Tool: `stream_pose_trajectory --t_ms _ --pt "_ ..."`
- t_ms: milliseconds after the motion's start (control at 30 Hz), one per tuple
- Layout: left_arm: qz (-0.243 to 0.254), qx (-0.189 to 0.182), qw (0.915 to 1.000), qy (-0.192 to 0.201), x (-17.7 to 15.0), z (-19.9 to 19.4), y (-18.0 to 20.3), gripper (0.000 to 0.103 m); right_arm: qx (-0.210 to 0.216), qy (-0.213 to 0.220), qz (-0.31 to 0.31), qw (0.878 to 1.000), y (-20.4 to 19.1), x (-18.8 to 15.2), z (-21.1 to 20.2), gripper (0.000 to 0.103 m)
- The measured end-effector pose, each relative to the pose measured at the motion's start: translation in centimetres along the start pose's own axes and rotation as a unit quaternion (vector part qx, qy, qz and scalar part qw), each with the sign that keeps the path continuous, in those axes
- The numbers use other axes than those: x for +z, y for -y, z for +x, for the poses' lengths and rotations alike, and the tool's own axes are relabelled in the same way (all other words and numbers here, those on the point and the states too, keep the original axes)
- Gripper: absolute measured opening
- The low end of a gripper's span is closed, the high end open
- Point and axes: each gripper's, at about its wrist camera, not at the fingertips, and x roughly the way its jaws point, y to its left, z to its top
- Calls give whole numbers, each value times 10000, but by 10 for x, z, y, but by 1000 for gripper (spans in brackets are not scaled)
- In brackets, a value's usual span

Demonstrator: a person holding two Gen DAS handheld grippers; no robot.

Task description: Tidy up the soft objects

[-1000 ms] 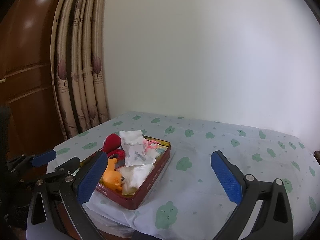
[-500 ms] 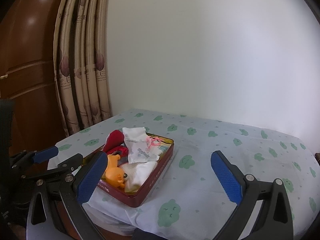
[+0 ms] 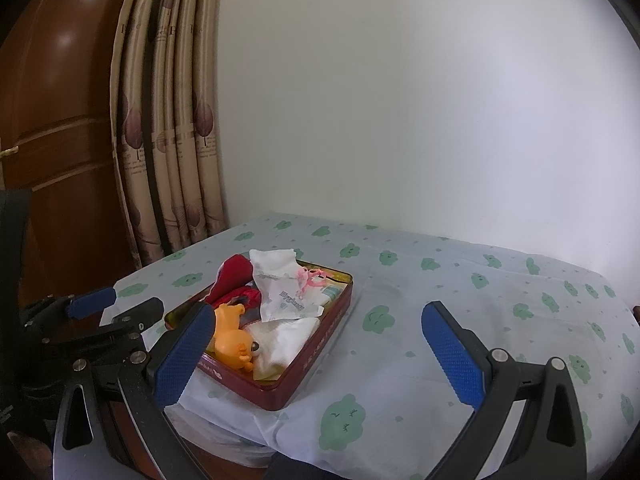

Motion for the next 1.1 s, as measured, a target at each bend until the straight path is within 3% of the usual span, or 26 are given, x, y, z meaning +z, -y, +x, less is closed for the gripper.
stream_pose_trajectory --t_ms 1100 --pt "-26 78 10000 -24 -3 0 -1 64 45 -46 -24 10000 1 -3 2 102"
